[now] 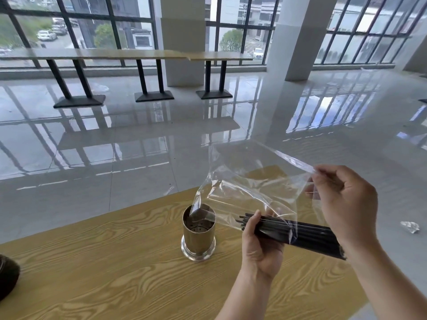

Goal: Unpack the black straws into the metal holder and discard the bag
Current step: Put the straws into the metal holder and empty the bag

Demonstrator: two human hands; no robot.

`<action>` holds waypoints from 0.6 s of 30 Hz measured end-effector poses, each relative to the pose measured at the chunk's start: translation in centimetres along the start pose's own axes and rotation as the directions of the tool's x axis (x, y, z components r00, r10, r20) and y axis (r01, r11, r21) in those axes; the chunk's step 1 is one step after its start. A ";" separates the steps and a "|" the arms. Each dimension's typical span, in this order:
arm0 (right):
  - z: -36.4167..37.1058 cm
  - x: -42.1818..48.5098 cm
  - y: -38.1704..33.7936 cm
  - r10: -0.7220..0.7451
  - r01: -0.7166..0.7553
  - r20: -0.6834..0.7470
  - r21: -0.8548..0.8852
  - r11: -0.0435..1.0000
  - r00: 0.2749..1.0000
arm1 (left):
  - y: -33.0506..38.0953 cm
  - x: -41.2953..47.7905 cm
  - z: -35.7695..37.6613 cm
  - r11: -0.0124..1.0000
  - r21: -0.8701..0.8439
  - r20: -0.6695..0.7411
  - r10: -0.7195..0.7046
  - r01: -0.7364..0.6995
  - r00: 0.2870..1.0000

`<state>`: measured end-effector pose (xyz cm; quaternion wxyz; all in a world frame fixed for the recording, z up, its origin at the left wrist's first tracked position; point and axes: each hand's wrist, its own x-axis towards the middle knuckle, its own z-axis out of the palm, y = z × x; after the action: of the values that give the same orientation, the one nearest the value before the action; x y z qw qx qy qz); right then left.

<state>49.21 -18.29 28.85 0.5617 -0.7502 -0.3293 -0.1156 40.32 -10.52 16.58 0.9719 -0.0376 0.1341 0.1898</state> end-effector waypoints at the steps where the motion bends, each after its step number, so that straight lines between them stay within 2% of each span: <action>1: 0.1 0.2 -0.3 -0.011 0.011 0.019 -0.009 1.000 1.000 | 0.0 0.0 0.0 1.000 -0.004 0.011 0.005 -0.005 1.000; 18: 6.0 3.9 -5.6 -0.167 0.221 0.249 -0.207 0.953 0.954 | 2.1 0.3 1.1 0.981 -0.157 -0.026 0.109 -0.112 0.994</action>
<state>47.46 -10.47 33.18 0.4142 -0.7828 -0.4482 -0.1213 40.03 -8.30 17.47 0.9526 -0.1090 0.1289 0.2531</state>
